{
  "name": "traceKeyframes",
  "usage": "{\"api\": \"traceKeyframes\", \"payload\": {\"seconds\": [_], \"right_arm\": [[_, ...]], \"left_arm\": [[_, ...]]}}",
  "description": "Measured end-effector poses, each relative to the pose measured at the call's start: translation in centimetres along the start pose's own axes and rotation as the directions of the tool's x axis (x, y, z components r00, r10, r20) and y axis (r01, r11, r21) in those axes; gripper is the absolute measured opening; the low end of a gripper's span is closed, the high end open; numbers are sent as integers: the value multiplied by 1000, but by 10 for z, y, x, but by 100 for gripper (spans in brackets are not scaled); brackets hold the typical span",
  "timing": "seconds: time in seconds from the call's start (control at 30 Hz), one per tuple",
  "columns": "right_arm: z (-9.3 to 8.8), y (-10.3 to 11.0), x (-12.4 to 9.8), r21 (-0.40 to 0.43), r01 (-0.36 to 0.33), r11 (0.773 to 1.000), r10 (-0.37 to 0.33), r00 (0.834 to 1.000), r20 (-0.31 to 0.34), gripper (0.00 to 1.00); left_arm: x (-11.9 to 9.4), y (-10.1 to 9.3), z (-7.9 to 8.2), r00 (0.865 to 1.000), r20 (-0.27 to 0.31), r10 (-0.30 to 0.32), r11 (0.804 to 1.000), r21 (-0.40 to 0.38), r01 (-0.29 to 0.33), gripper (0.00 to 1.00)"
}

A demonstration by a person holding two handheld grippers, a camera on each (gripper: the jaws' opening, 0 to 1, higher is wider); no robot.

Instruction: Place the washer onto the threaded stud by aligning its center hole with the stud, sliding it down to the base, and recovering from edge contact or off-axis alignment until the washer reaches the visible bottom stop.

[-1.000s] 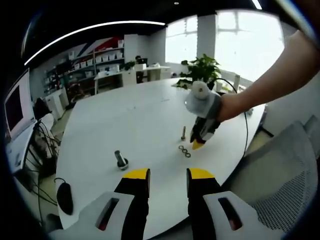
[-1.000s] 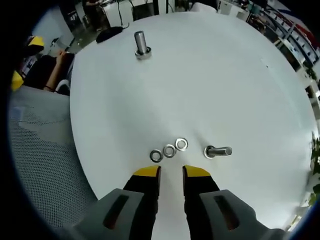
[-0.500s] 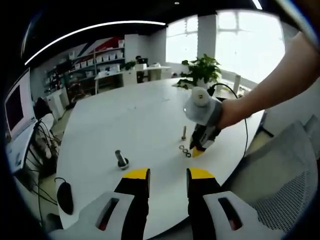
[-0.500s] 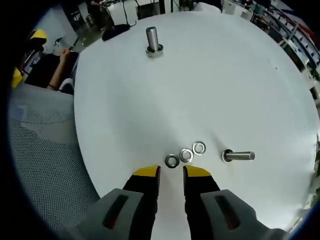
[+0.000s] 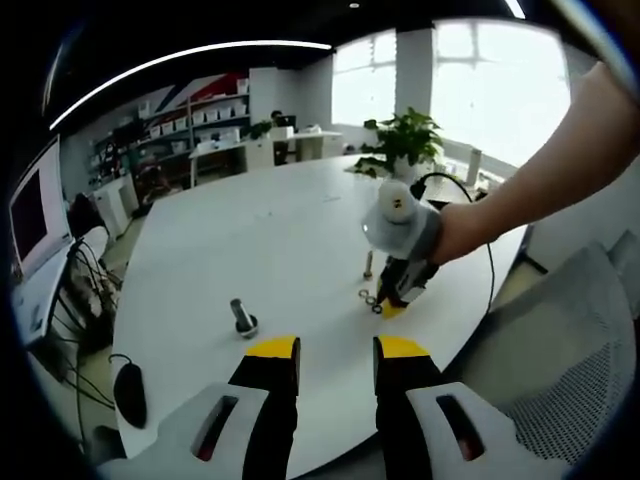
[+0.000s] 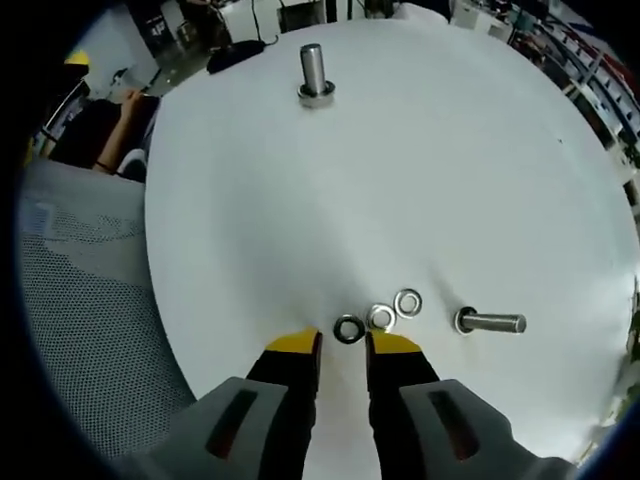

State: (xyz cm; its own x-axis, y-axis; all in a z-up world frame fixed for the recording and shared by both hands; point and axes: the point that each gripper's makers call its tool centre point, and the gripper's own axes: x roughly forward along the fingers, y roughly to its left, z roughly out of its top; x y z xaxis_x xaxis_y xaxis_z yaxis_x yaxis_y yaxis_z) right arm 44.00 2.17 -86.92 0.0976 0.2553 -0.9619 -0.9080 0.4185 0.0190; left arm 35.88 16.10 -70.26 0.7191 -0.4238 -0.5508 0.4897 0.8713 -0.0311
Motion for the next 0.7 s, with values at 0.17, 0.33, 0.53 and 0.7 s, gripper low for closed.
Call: {"api": "traceKeyframes", "payload": {"seconds": [0.17, 0.33, 0.53, 0.7], "right_arm": [[2, -3, 0, -12, 2, 1000, -2, 1000, 3, 19], [3, -5, 0, -89, 15, 996, -17, 999, -28, 18], [4, -3, 1, -127, 0, 992, -5, 999, -42, 18], [5, -7, 2, -128, -9, 992, 1, 998, -62, 15]], "left_arm": [[1, 0, 0, 1000, -1, -2, 1000, -2, 2, 27], [1, 0, 0, 1000, 0, -2, 1000, -4, 2, 27], [2, -1, 0, 1000, -1, -4, 1000, -4, 4, 27], [2, -1, 0, 1000, -1, -7, 1000, -5, 7, 27]]}}
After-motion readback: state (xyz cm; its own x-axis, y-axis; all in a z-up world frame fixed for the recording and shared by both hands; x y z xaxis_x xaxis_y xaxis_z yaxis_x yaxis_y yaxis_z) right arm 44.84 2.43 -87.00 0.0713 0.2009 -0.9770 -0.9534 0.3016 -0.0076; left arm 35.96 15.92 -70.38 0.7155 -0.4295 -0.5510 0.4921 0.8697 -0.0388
